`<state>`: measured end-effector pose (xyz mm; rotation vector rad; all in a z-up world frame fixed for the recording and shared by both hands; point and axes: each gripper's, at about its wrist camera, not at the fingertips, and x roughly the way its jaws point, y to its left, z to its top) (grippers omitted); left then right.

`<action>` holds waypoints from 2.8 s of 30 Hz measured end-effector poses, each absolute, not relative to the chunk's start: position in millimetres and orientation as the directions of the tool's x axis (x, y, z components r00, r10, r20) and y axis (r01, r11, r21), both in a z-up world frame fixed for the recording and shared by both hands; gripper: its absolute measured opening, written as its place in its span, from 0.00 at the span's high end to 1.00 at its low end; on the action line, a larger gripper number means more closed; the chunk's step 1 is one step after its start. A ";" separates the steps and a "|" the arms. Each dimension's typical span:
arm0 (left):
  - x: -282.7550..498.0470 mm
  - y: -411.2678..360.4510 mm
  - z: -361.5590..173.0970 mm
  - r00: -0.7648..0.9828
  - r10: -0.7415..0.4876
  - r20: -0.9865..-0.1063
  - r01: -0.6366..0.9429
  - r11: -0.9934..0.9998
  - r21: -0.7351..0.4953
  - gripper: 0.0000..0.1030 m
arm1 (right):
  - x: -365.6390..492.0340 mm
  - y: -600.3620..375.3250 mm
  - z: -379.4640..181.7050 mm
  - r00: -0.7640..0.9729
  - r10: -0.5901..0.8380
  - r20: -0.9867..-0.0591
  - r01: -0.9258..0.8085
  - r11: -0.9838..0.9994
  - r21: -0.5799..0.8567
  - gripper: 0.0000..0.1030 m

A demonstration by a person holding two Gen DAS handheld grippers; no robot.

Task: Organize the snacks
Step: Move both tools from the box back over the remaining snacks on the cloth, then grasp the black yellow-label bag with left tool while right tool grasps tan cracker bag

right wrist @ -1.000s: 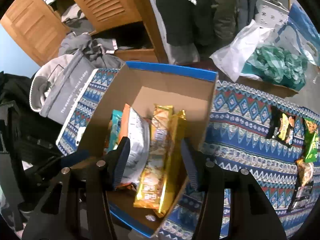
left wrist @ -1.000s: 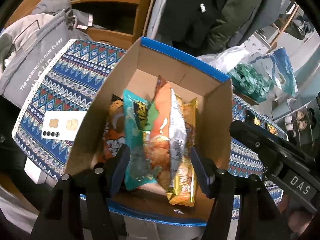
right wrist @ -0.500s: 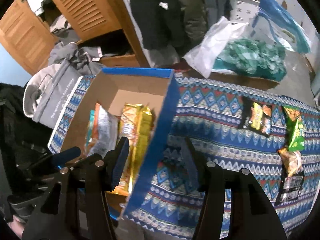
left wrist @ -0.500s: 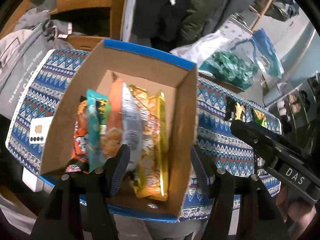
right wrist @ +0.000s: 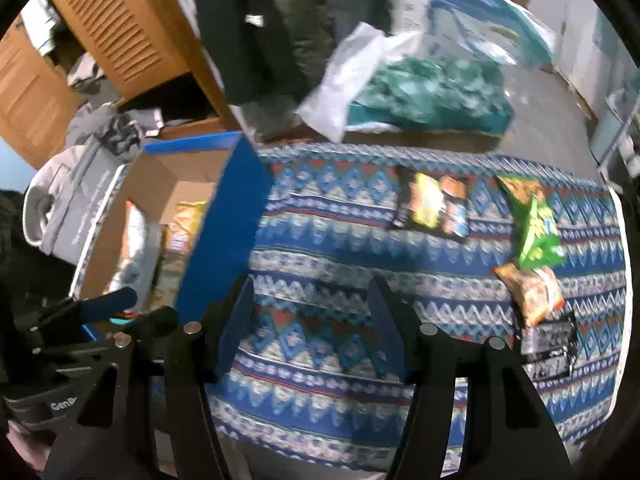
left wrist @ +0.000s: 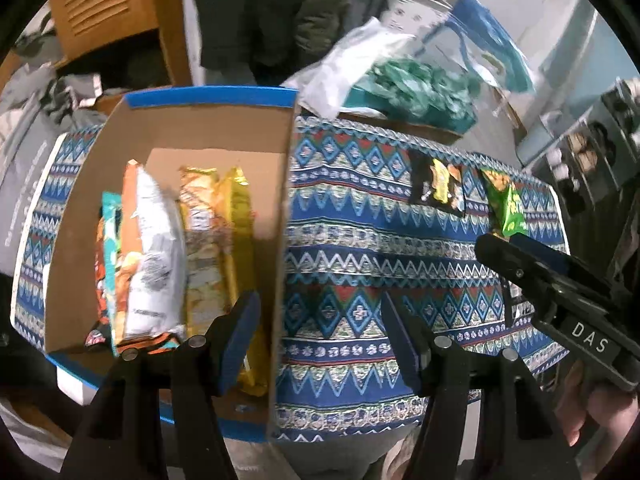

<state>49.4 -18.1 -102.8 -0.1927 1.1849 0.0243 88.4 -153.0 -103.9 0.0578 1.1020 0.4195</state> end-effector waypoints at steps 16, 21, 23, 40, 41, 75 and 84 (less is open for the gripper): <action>92.5 -86.6 -125.6 0.344 -0.039 -0.938 -0.101 0.992 -0.079 0.24 | 102.2 -243.6 -137.6 0.383 0.271 -0.883 -0.141 0.962 0.234 0.34; 124.5 -99.5 -138.3 0.334 -0.018 -0.942 -0.111 0.992 -0.059 0.24 | 126.4 -249.6 -151.7 0.365 0.238 -0.900 -0.125 0.970 0.206 0.34; 137.5 -100.2 -144.4 0.330 -0.016 -0.944 -0.131 0.989 -0.062 0.24 | 142.6 -249.5 -157.2 0.354 0.227 -0.908 -0.124 0.973 0.195 0.34; 234.5 -85.0 -197.2 0.319 0.001 -0.948 -0.240 0.967 -0.080 0.24 | 265.0 -261.5 -201.0 0.349 0.152 -0.925 -0.025 0.988 0.153 0.33; 239.4 -85.9 -199.7 0.313 0.003 -0.950 -0.239 0.968 -0.076 0.24 | 269.0 -261.1 -202.5 0.350 0.151 -0.925 -0.025 0.988 0.152 0.33; 172.7 -97.6 -203.2 0.234 -0.085 -0.969 -0.186 0.974 -0.130 0.21 | 158.5 -258.5 -214.9 0.277 0.116 -0.954 -0.157 0.985 0.074 0.28; 176.3 -116.8 -218.9 0.182 -0.126 -0.975 -0.202 0.966 -0.163 0.20 | 169.3 -312.0 -190.2 0.307 0.089 -0.948 -0.103 0.993 0.060 0.28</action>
